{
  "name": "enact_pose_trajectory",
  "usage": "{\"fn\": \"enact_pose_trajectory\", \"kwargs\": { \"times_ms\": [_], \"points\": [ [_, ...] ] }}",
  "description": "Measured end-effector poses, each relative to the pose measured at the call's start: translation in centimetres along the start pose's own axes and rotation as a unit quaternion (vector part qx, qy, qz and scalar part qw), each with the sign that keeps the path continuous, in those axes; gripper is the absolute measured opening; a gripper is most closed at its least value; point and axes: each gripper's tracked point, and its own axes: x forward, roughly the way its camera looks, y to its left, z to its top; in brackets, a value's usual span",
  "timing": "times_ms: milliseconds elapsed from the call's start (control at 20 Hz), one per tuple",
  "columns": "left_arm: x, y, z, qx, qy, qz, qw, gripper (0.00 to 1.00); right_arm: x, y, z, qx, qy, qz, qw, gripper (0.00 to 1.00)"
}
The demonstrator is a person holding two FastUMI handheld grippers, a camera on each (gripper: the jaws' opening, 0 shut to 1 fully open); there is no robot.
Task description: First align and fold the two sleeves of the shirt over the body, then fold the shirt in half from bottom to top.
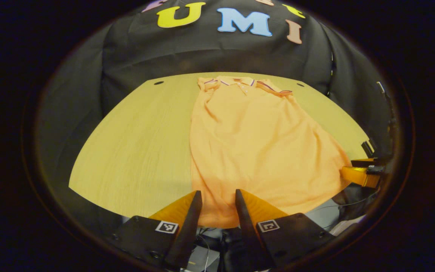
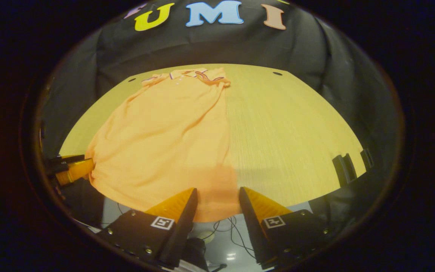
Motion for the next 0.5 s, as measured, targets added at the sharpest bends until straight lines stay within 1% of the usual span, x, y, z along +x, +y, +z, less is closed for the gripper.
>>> {"fn": "enact_pose_trajectory", "kwargs": {
  "times_ms": [50, 100, 150, 200, 250, 300, 400, 500],
  "points": [
    [0.2, -0.3, 0.0, 0.0, -0.001, 0.002, 1.0, 0.58, 0.1, 0.1, -0.1, 0.0, -0.001, -0.002, 1.0, 0.51],
    [0.3, -0.5, 0.2, -0.003, -0.003, 0.005, 1.0, 0.4, 0.0, 0.2, -0.1, -0.004, 0.001, -0.001, 1.0, 0.46],
    [0.4, -0.7, 0.2, -0.004, -0.006, 0.007, 1.0, 0.23, 0.1, 0.4, 0.0, -0.001, 0.001, 0.001, 1.0, 0.45],
    [0.5, -0.8, 0.2, -0.003, -0.005, 0.01, 1.0, 0.12, 0.2, 0.5, 0.0, 0.014, -0.003, 0.004, 1.0, 0.31],
    [0.4, -0.6, 0.5, -0.005, -0.008, 0.011, 1.0, 0.12, 0.0, 0.7, -0.1, 0.011, 0.004, 0.008, 1.0, 0.17],
    [0.5, -0.5, 0.5, -0.011, -0.007, 0.012, 1.0, 0.06, 0.0, 0.4, 0.1, 0.011, 0.004, 0.004, 1.0, 0.18],
    [0.6, -0.5, 0.7, -0.031, -0.003, 0.012, 0.999, 0.06, -0.1, 1.0, -0.1, 0.029, 0.016, 0.025, 0.999, 0.03],
    [0.4, -0.1, 1.3, -0.054, -0.001, 0.016, 0.998, 0.06, -0.5, 1.0, 0.8, 0.038, 0.01, 0.033, 0.999, 0.03]
  ]
}}
